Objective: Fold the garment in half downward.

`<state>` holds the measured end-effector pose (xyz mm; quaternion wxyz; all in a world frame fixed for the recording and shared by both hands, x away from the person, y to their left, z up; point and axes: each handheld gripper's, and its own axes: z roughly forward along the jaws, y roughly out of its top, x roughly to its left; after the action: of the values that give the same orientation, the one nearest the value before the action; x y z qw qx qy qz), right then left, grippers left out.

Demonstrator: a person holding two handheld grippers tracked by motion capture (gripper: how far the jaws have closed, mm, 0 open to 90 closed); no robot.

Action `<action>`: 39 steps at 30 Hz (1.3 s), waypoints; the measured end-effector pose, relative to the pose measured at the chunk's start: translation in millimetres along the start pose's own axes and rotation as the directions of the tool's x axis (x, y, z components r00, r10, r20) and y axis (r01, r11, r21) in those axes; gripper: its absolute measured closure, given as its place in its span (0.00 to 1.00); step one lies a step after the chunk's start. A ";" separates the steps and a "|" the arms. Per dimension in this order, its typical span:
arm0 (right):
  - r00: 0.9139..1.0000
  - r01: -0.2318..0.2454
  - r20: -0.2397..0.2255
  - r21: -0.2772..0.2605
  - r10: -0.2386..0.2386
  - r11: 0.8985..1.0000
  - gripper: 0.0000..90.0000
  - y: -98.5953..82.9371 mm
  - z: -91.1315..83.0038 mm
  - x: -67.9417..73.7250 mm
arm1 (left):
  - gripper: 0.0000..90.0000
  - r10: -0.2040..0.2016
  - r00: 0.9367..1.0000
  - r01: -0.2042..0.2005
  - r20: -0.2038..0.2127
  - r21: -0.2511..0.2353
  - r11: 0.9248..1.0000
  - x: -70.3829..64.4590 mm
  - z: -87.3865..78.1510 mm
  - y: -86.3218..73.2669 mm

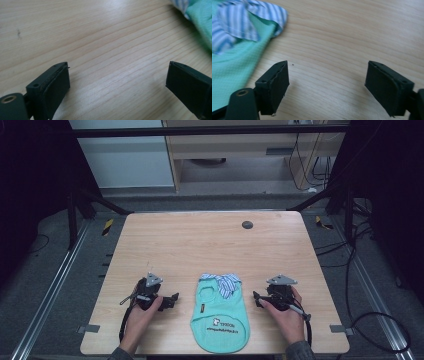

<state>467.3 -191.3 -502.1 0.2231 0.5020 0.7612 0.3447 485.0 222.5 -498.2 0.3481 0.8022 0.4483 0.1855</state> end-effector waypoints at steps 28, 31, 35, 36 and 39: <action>0.960 0.165 -0.239 0.053 -0.147 0.985 0.82 91.9 41.1 10.4 | 0.49 0.187 0.970 -0.195 0.158 0.037 0.980 -36.0 55.8 111.3; 0.960 0.171 -0.235 0.065 -0.151 0.983 0.82 93.7 45.8 11.0 | 0.51 0.193 0.968 -0.204 0.158 0.055 0.978 -38.2 60.3 110.0; 0.958 0.177 -0.241 0.079 -0.153 0.981 0.80 94.4 54.9 11.5 | 0.51 0.192 0.968 -0.208 0.161 0.085 0.975 -38.2 66.8 107.6; 0.958 0.170 -0.248 0.085 -0.144 0.982 0.78 94.2 57.4 12.7 | 0.51 0.191 0.967 -0.208 0.166 0.089 0.974 -38.3 68.4 106.8; 0.956 0.181 -0.253 0.102 -0.150 0.978 0.75 93.2 61.4 15.0 | 0.49 0.192 0.966 -0.211 0.171 0.100 0.972 -38.8 70.3 105.2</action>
<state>560.4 -135.0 -472.9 0.1243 0.4030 0.8422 0.3358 569.4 124.6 -469.8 0.3145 0.8750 0.3450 0.1281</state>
